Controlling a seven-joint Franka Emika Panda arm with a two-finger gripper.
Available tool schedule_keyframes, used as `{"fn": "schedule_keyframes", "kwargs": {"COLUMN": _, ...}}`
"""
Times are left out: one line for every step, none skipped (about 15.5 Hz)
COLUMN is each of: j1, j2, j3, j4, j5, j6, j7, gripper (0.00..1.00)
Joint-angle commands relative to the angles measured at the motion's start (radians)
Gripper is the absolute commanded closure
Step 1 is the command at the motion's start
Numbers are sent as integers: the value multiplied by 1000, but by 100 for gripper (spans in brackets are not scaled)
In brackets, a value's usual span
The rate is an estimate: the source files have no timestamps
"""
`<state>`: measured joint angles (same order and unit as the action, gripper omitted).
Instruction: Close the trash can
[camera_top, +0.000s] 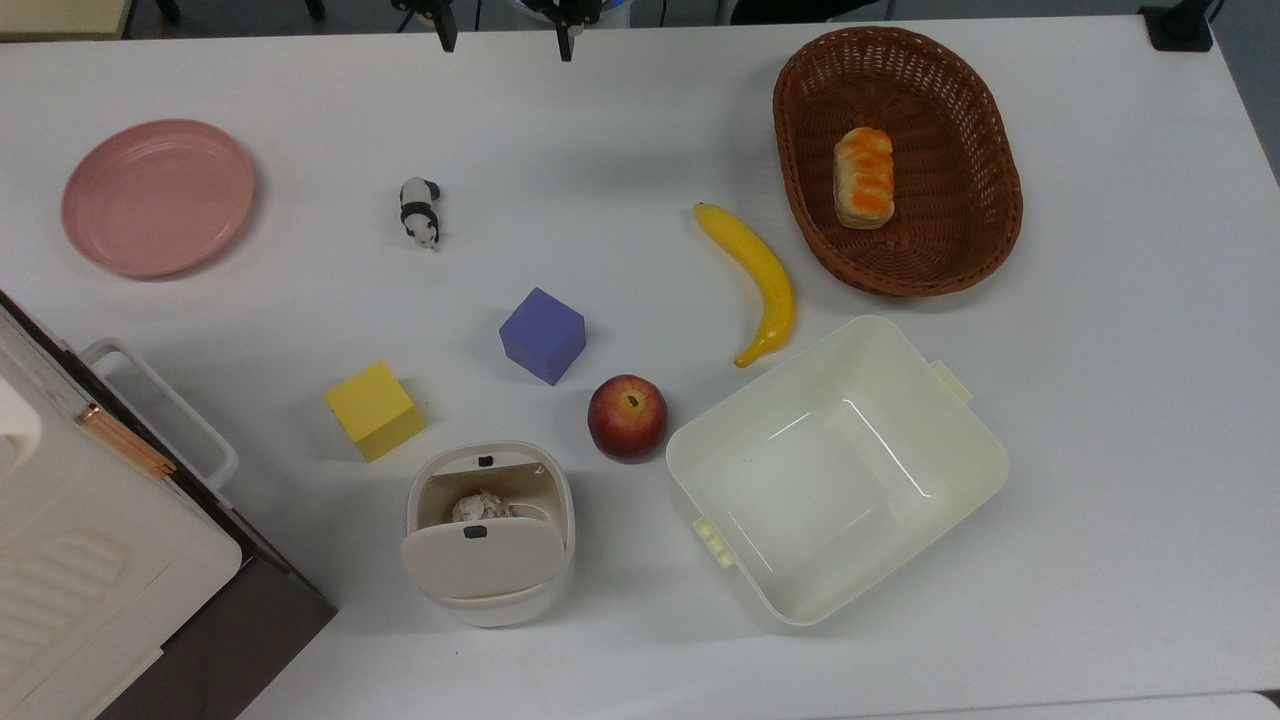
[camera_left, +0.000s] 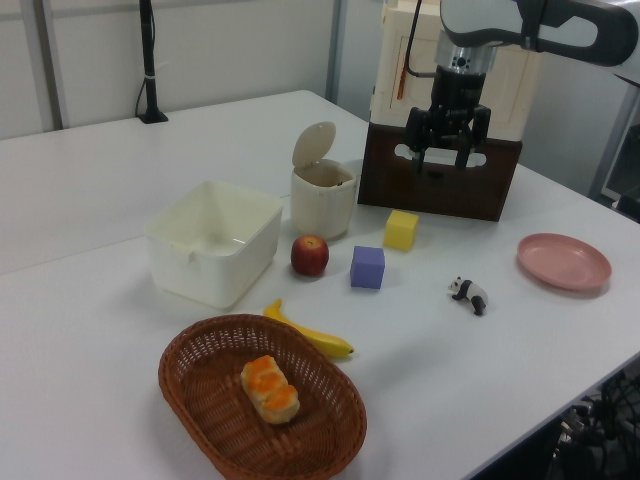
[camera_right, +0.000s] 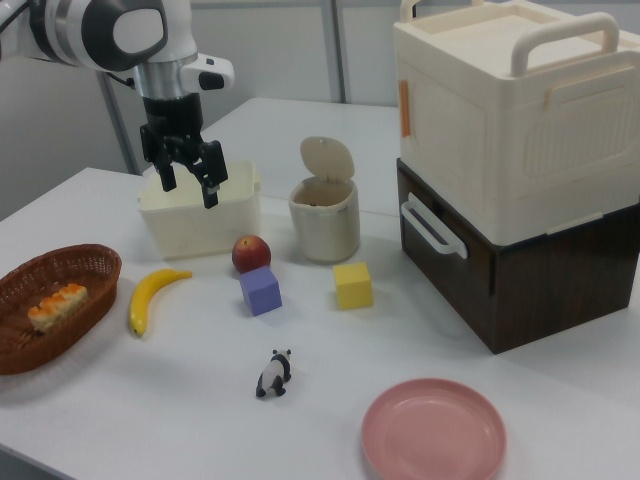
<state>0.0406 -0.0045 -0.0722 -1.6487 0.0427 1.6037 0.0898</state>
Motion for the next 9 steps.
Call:
{"fn": "schedule_keyframes", "kwargs": {"j1": -8, "j2": -11, "j3": 8, "j4": -19, "j5": 14, "j6": 28, "j7": -19, "gripper": 6}}
{"fn": "schedule_keyframes", "kwargs": {"j1": -8, "j2": -11, "j3": 8, "j4": -19, "j5": 14, "j6": 28, "j7": -19, "gripper": 6}}
{"fn": "schedule_keyframes", "kwargs": {"j1": -8, "j2": -11, "j3": 8, "j4": -19, "j5": 14, "j6": 28, "j7": -19, "gripper": 6}}
{"fn": "schedule_keyframes", "kwargs": {"j1": -8, "j2": -11, "j3": 8, "j4": -19, "j5": 13, "j6": 28, "j7": -19, "gripper": 14}}
{"fn": "schedule_keyframes", "kwargs": {"j1": -8, "j2": -9, "j3": 8, "j4": -19, "j5": 13, "j6": 28, "j7": -21, "gripper": 36}}
{"fn": "schedule_keyframes", "kwargs": {"j1": -8, "j2": -9, "j3": 8, "j4": -19, "j5": 13, "j6": 38, "j7": -22, "gripper": 52}}
{"fn": "schedule_keyframes", "kwargs": {"j1": -8, "j2": -9, "j3": 8, "j4": -19, "j5": 13, "j6": 50, "j7": -22, "gripper": 66}}
{"fn": "schedule_keyframes", "kwargs": {"j1": -8, "j2": -9, "j3": 8, "j4": -19, "j5": 14, "j6": 55, "j7": -33, "gripper": 88}}
{"fn": "schedule_keyframes", "kwargs": {"j1": -8, "j2": -9, "j3": 8, "j4": -19, "j5": 14, "j6": 55, "j7": -51, "gripper": 96}}
